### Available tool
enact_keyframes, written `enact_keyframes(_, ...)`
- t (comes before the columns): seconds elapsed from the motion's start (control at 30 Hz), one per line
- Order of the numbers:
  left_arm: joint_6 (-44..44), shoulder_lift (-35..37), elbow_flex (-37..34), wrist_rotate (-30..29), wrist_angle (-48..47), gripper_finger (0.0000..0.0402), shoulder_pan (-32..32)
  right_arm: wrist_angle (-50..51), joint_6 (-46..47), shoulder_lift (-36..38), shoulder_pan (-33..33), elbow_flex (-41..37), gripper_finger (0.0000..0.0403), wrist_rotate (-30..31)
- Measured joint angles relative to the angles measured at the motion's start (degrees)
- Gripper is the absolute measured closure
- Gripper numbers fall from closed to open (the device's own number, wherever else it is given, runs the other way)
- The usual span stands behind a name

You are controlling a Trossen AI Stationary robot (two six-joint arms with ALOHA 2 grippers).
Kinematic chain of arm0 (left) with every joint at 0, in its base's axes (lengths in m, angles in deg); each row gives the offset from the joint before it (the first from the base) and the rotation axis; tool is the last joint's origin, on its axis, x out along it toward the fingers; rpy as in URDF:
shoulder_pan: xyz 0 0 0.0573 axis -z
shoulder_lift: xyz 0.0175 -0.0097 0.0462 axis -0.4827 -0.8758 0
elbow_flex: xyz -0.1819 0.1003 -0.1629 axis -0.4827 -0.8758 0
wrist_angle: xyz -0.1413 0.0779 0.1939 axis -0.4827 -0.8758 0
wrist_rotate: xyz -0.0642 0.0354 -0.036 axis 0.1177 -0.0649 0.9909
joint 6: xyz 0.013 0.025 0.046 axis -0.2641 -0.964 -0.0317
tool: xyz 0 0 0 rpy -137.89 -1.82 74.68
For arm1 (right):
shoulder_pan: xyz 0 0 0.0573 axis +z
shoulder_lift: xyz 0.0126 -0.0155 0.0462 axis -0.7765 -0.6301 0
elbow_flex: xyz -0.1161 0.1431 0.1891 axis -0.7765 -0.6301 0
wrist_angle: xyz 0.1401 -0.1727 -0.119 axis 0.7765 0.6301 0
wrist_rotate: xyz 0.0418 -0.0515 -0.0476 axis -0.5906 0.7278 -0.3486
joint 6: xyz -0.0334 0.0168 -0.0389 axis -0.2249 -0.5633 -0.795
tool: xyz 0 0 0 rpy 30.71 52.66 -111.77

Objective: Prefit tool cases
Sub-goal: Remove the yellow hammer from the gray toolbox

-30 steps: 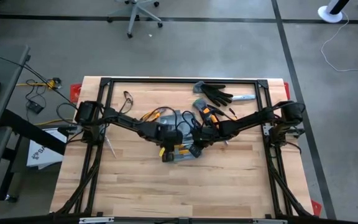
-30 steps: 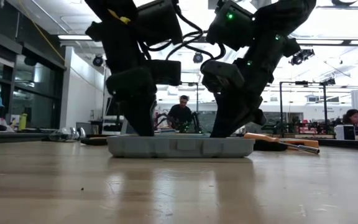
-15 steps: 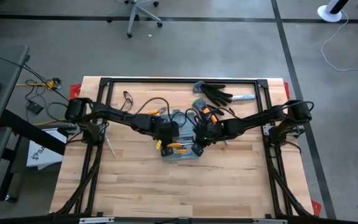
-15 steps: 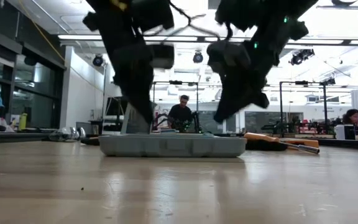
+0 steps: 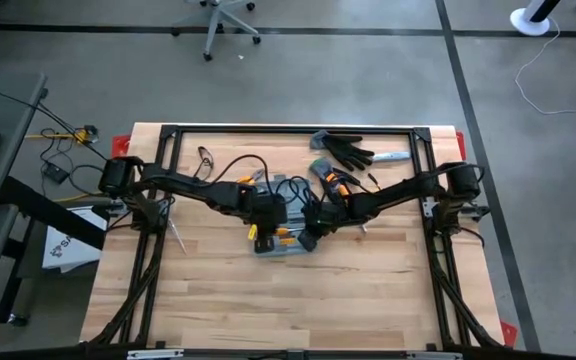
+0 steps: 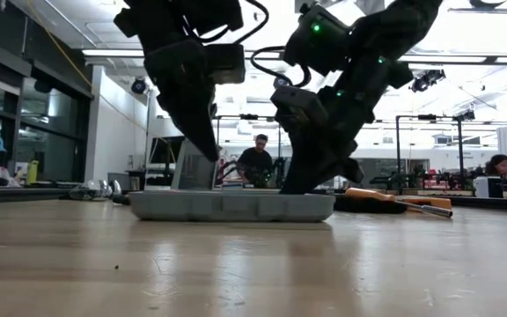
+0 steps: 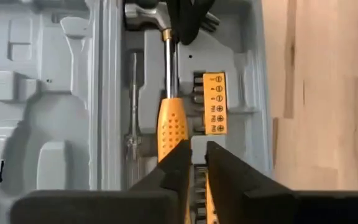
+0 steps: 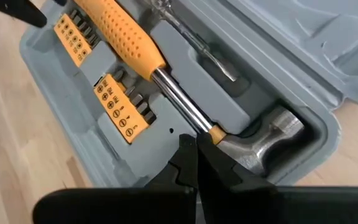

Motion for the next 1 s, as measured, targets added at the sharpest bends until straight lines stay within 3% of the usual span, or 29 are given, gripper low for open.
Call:
enact_keyframes(0.23,-4.07,-0.14,-1.34,-4.48,-1.42,0.0255,0.06,-0.45,0.39,-0.06,0.02,-0.14,0.0403,-0.08)
enact_keyframes(0.37,0.77,-0.14,-2.56,-8.83,-4.53,0.0224,0.22,-1.33,0.06,0.44,0.83,-0.39,0.0403,2.35)
enact_keyframes(0.6,-2.33,-0.1,-6.03,-15.1,1.11,0.0219,3.89,-1.85,0.19,1.82,1.63,-0.46,0.0403,5.77)
enact_keyframes(0.8,-4.99,-0.1,-8.52,-13.69,6.15,0.0219,5.44,-2.43,-0.53,3.43,-0.05,-0.66,0.0403,7.03)
enact_keyframes(1.0,-7.38,-0.08,-9.6,-19.61,7.19,0.0219,5.81,-5.84,-3.18,4.24,-4.37,-0.61,0.0403,3.96)
